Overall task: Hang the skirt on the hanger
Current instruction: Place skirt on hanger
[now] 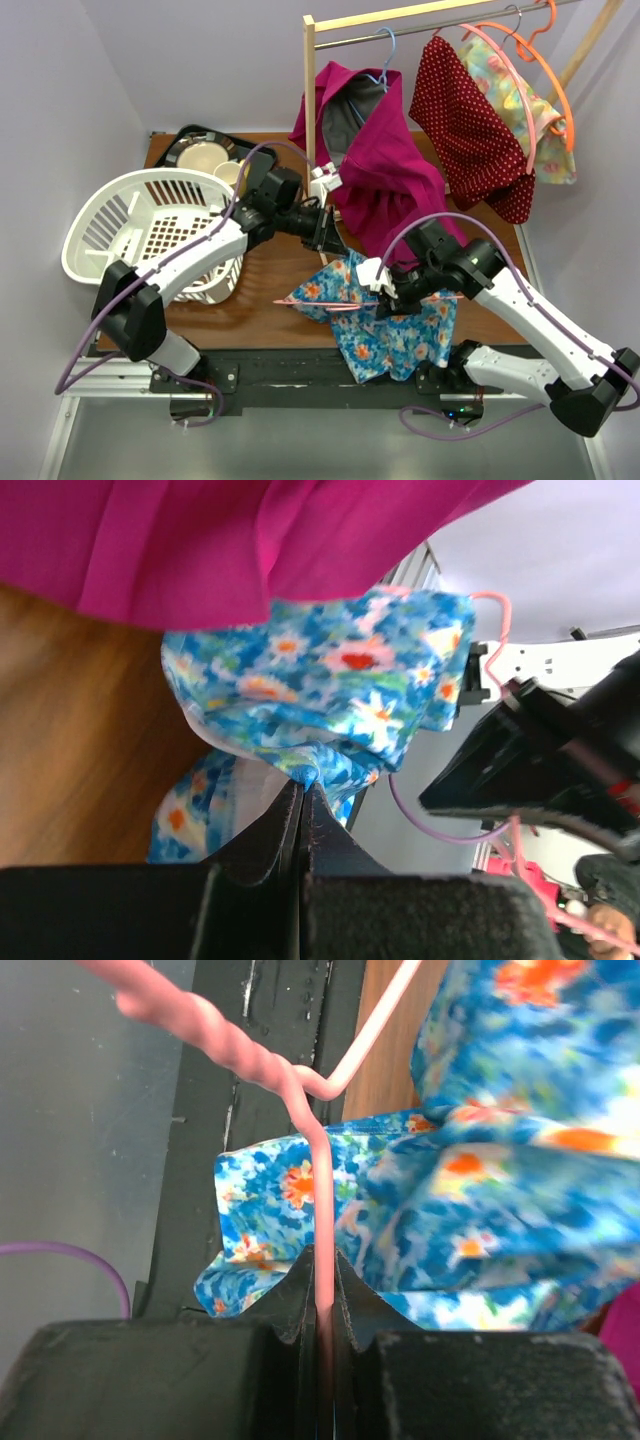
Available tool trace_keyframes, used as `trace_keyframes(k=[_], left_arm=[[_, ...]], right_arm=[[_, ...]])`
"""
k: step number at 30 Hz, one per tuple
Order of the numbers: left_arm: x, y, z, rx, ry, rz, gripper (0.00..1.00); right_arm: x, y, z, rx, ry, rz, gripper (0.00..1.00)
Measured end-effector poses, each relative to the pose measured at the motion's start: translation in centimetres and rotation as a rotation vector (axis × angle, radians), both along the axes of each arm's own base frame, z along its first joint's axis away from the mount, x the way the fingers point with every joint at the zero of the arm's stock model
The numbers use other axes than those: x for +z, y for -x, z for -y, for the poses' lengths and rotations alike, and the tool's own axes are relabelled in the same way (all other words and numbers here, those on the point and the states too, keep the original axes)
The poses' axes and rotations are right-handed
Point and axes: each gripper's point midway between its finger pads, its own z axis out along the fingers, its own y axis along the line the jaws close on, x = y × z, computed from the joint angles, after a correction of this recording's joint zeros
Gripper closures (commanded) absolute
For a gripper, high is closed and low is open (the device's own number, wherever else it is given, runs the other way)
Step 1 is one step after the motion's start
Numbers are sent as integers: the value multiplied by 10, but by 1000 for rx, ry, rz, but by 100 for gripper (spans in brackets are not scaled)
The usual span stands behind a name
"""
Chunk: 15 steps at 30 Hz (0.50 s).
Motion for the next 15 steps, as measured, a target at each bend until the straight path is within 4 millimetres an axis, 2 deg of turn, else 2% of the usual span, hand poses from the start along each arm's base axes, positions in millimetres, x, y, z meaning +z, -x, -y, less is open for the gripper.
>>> trace_keyframes(k=[5, 11, 15], left_arm=[[24, -18, -1, 16, 41, 58, 100], [32, -31, 2, 14, 66, 63, 100], [35, -35, 6, 2, 67, 70, 100]], right_arm=[[-4, 5, -4, 36, 26, 12, 100], [-15, 8, -15, 85, 80, -7, 100], [-6, -2, -23, 77, 79, 13, 100]])
